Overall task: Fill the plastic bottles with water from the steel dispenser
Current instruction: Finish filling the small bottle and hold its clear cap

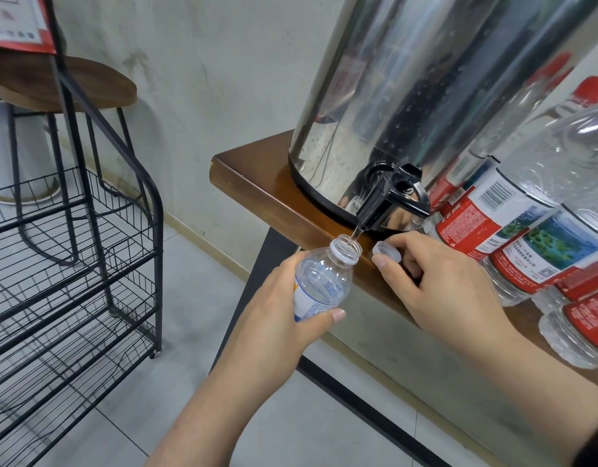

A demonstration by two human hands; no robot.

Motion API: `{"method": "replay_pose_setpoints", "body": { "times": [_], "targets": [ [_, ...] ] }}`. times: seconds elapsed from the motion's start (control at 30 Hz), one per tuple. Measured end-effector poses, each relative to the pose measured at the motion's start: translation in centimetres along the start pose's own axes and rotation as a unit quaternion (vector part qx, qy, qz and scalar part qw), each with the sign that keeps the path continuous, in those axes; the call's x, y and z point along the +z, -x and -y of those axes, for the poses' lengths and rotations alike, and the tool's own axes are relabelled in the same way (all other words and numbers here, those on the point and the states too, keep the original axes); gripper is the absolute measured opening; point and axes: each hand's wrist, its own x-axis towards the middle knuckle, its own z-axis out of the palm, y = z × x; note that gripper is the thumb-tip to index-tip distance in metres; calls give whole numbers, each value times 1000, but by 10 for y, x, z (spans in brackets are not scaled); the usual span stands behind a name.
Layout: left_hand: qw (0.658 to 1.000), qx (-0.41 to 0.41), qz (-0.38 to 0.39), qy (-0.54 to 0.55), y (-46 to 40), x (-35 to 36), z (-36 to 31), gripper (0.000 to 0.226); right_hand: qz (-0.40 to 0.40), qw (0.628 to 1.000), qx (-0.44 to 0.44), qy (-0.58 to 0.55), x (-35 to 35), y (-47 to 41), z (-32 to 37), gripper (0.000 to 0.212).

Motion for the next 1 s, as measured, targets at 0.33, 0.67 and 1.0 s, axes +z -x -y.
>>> {"method": "replay_pose_setpoints", "body": {
  "times": [0.33,0.67,1.0],
  "targets": [
    [1000,5,-5,-3,0,0,0,62,3,1000,-2,6,0,0,-2,38],
    [1000,8,-3,-4,0,0,0,62,0,1000,-1,1,0,0,-1,36],
    [1000,7,-4,-9,0,0,0,62,4,1000,-3,4,0,0,-1,38]
  ]
}}
